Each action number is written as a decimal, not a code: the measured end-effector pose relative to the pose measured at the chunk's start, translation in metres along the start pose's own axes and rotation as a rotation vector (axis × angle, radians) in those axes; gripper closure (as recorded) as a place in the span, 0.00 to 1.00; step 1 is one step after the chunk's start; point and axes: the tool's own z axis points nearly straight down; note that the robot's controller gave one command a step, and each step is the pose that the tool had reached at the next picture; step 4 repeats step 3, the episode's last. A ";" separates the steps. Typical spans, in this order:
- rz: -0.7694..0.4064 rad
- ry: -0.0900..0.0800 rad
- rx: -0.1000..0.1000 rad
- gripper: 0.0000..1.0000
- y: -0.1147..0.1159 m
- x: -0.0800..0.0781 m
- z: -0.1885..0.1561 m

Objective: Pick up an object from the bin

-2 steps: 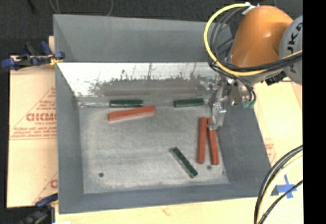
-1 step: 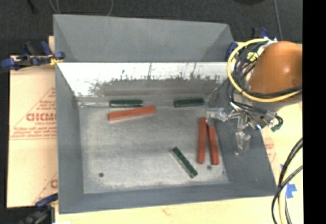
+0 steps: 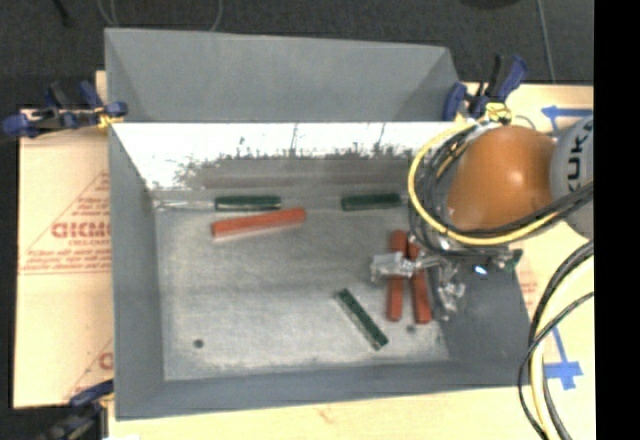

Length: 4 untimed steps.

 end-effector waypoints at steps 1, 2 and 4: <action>0.003 -0.003 0.003 1.00 -0.001 -0.001 -0.002; 0.010 -0.003 0.010 1.00 -0.031 0.008 -0.174; -0.233 -0.001 0.004 1.00 -0.051 0.020 -0.204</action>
Offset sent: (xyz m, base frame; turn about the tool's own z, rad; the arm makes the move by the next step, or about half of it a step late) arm 0.0000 0.0000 0.0000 0.0000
